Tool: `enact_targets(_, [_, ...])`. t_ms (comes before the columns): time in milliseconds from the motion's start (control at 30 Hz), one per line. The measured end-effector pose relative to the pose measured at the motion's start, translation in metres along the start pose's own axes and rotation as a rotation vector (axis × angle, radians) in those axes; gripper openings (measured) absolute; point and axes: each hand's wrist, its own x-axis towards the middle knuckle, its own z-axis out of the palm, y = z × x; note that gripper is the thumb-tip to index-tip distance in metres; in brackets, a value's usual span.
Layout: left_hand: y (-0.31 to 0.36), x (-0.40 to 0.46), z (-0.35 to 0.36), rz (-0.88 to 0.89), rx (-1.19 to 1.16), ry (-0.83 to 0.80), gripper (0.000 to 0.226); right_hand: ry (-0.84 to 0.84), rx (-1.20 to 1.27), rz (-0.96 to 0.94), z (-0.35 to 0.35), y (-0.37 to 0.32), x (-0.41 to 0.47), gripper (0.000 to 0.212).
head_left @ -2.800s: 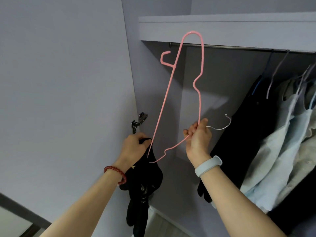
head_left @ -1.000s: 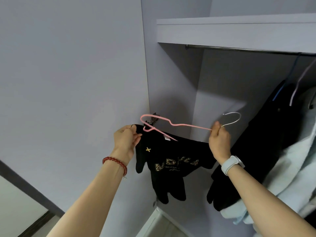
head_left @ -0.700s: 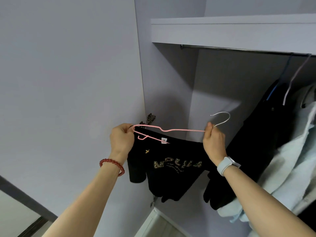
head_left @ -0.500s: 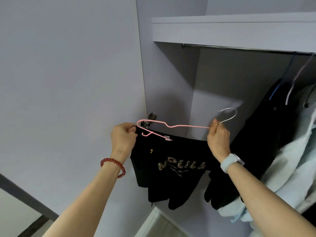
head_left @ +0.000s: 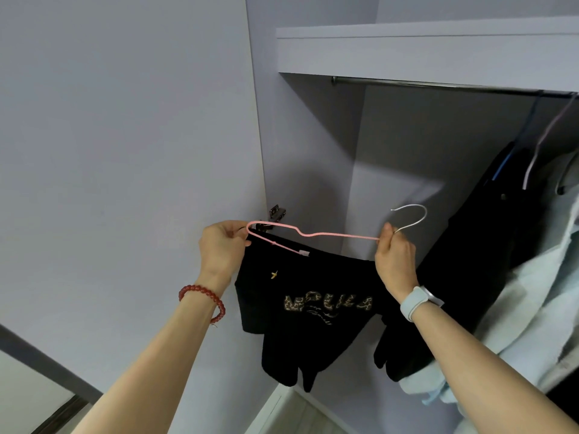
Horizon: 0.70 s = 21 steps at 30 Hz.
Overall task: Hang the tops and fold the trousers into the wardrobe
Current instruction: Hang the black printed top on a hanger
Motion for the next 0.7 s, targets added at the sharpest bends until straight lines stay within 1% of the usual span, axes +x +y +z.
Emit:
enact_targets(133, [0.003, 0.003, -0.003, 0.01, 0.049, 0.014, 0.016, -0.015, -0.027, -0.042, 0.001, 0.002, 0.0, 0.032])
enact_targets(267, [0.004, 0.003, -0.002, 0.028, 0.149, 0.084, 0.02, -0.038, -0.084, -0.063, 0.005, 0.001, 0.007, 0.035])
enact_targets(300, [0.005, 0.004, -0.001, 0.011, 0.121, 0.097, 0.021, -0.038, -0.089, -0.069, 0.005, 0.001, 0.009, 0.036])
enact_targets(400, [0.011, 0.006, 0.002, -0.142, -0.126, 0.111, 0.022, -0.043, -0.11, -0.086, 0.002, -0.001, 0.014, 0.036])
enact_targets(433, [0.012, 0.006, 0.003, -0.158, -0.16, 0.129, 0.022, -0.041, -0.14, -0.114, 0.003, -0.003, 0.013, 0.038])
enact_targets(467, [0.012, 0.004, 0.006, -0.131, -0.132, 0.149, 0.022, -0.054, -0.18, -0.147, 0.004, -0.005, 0.01, 0.041])
enact_targets(500, [0.012, 0.002, 0.01, -0.07, -0.052, 0.158, 0.022, -0.09, -0.222, -0.183, 0.008, -0.006, 0.007, 0.046])
enact_targets(567, [0.013, -0.005, 0.02, 0.092, 0.223, 0.118, 0.023, -0.19, -0.272, -0.215, 0.014, -0.007, -0.001, 0.049])
enact_targets(633, [0.013, -0.01, 0.03, 0.18, 0.376, 0.035, 0.024, -0.253, -0.254, -0.199, 0.016, -0.007, -0.003, 0.04])
enact_targets(700, [0.013, -0.011, 0.037, 0.2, 0.435, -0.045, 0.024, -0.318, -0.199, -0.186, 0.013, -0.009, 0.001, 0.034])
